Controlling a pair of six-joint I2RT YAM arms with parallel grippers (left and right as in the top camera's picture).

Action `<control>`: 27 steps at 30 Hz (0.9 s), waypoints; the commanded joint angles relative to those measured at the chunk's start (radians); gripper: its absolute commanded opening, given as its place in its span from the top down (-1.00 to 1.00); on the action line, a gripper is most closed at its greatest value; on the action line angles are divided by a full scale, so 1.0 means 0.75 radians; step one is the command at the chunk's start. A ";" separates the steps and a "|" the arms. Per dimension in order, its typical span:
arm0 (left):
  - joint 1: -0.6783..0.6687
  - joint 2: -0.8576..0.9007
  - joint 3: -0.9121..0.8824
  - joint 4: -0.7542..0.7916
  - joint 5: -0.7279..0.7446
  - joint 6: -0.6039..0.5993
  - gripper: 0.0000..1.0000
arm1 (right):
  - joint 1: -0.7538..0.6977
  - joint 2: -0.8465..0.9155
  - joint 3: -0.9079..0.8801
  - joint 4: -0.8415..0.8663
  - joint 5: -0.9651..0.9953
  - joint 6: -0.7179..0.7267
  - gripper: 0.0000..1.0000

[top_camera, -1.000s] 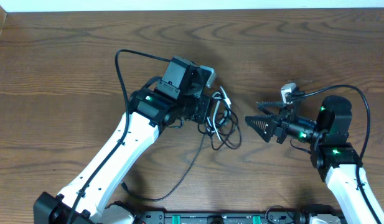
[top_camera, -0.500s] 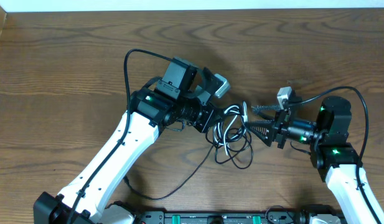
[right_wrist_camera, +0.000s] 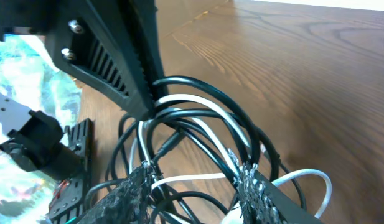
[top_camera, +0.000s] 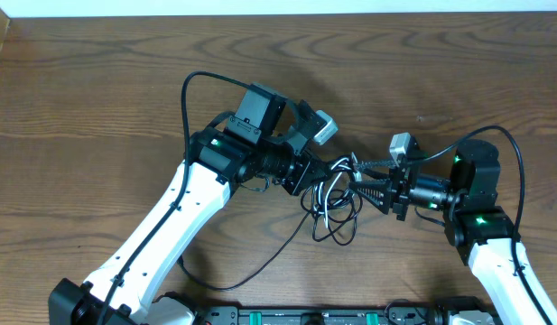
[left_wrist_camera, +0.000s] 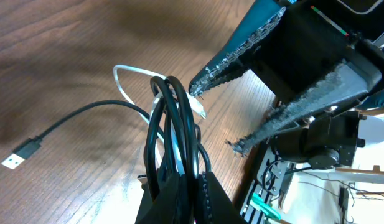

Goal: Untangle cables

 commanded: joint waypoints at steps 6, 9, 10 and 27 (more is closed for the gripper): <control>0.002 -0.025 0.010 0.003 0.040 0.032 0.85 | 0.012 0.001 0.018 -0.138 0.173 -0.068 0.25; 0.002 -0.025 0.010 0.006 0.040 0.032 0.85 | 0.012 0.002 0.018 -0.148 0.173 -0.084 0.29; 0.002 -0.025 0.010 0.006 0.040 0.032 0.85 | 0.012 0.002 0.018 -0.154 0.173 -0.099 0.31; 0.002 -0.024 0.010 0.025 0.105 0.032 0.85 | 0.012 0.002 0.018 -0.157 0.173 -0.112 0.84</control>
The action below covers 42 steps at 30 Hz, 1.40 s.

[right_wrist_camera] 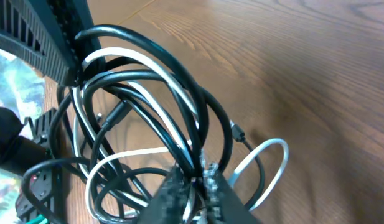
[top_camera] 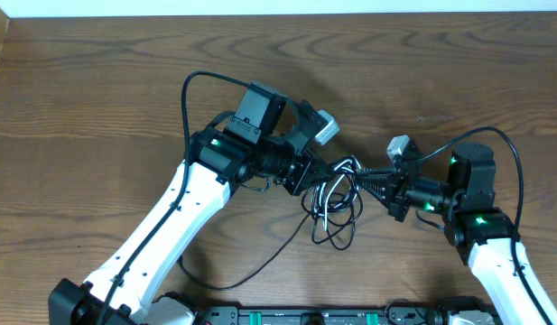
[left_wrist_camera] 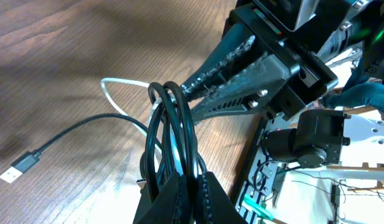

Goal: Untangle cables

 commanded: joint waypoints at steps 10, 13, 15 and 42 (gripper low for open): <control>0.002 -0.024 0.010 0.008 0.048 0.032 0.85 | 0.009 0.001 0.018 -0.003 -0.018 -0.012 0.98; 0.002 -0.024 0.010 0.008 0.049 0.032 0.85 | 0.009 0.001 0.018 -0.003 -0.022 -0.012 0.80; 0.002 -0.024 0.010 0.008 0.068 0.032 0.85 | 0.009 0.001 0.018 -0.003 -0.022 -0.012 0.55; 0.002 -0.024 0.010 0.047 -0.567 -0.348 0.85 | 0.030 0.001 0.018 0.007 -0.021 -0.012 0.98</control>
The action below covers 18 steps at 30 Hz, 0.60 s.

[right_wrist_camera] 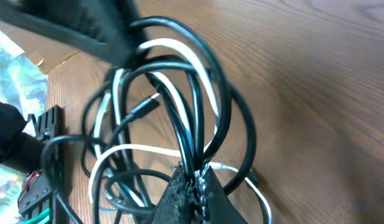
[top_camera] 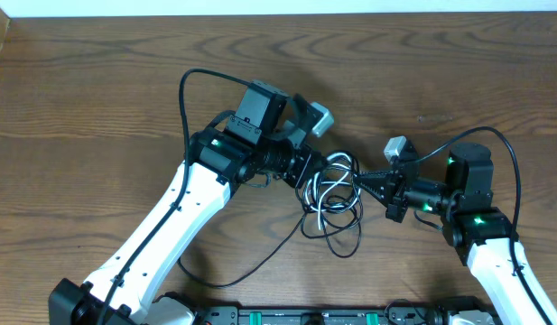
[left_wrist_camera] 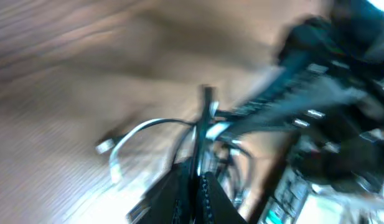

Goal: Untangle cables

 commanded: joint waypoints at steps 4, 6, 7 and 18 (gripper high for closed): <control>0.005 -0.024 0.010 0.005 -0.517 -0.372 0.85 | 0.009 0.000 0.017 0.002 -0.033 -0.006 0.98; 0.005 -0.024 0.010 0.005 -0.549 -0.403 0.85 | 0.008 0.000 0.017 0.003 -0.046 -0.006 0.98; 0.005 -0.024 0.010 0.005 -0.549 -0.403 0.85 | 0.008 0.000 0.017 0.003 -0.046 -0.006 0.98; 0.005 -0.004 0.010 0.002 -0.553 -0.403 0.85 | 0.009 0.000 0.017 0.001 -0.046 -0.006 0.98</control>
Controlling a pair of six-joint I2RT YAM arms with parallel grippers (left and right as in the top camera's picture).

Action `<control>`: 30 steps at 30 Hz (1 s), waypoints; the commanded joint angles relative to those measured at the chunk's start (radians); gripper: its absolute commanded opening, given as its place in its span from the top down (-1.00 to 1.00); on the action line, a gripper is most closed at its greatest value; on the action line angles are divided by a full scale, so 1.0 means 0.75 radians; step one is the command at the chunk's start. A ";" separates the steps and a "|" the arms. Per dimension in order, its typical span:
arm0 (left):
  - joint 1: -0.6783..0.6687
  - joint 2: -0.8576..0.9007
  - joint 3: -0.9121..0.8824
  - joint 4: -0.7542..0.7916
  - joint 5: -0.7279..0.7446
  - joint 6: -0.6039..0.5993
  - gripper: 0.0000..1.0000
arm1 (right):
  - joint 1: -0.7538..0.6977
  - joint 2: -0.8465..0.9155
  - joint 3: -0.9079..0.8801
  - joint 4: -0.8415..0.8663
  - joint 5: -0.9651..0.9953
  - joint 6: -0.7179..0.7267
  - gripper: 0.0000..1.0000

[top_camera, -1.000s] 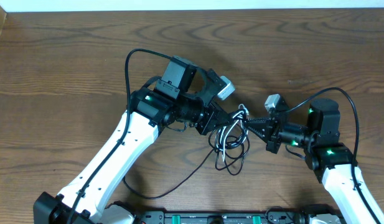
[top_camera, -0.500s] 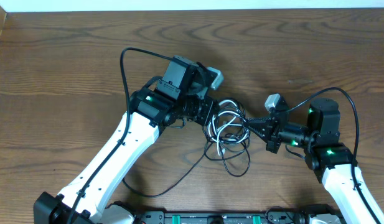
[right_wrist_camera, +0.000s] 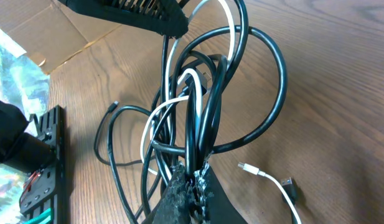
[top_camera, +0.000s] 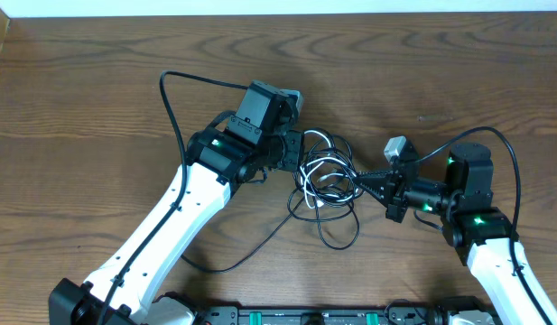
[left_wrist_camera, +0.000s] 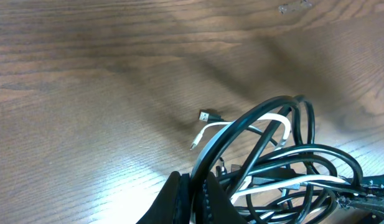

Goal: Untangle cables

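Note:
A tangle of black and white cables [top_camera: 325,176] hangs stretched between both grippers over the wooden table. My left gripper [top_camera: 294,149] is shut on black strands at the bundle's left; in the left wrist view its fingers [left_wrist_camera: 193,191] pinch a black loop [left_wrist_camera: 260,118]. At the right side my right gripper [top_camera: 364,186] is shut on black strands; in the right wrist view it [right_wrist_camera: 193,177] clamps them. A white cable end [right_wrist_camera: 249,168] and a USB plug [right_wrist_camera: 288,184] lie on the table beside it. Another plug [left_wrist_camera: 205,116] shows in the left wrist view.
A long black cable [top_camera: 260,253] trails from the bundle toward the table's front edge. The left arm's own lead [top_camera: 174,99] arcs behind it. A rail [top_camera: 296,316] runs along the front edge. Cardboard [right_wrist_camera: 61,31] lies past the table in the right wrist view.
My left gripper has moved left and back, away from the right one. The bundle is pulled wider, with loops spread out. The right gripper stays put, still shut.
At first my left gripper held the bundle and the right stood open around its strands. Then the right was shut on black strands. Both have kept their hold while the left drew away, and the tangle now spans a wider gap.

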 commanded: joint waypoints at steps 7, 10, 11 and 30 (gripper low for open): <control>0.006 -0.004 0.010 0.004 -0.059 -0.017 0.85 | 0.009 0.000 0.017 -0.042 -0.252 -0.161 0.98; 0.007 -0.004 0.010 0.010 -0.060 -0.016 0.85 | 0.009 0.000 0.017 -0.065 -0.305 -0.215 0.98; 0.007 -0.004 0.010 0.013 -0.061 -0.016 0.85 | 0.009 0.000 0.017 -0.065 -0.307 -0.215 0.98; 0.007 -0.004 0.010 0.023 -0.308 -0.266 0.85 | 0.013 0.000 0.017 -0.080 -0.363 -0.239 0.98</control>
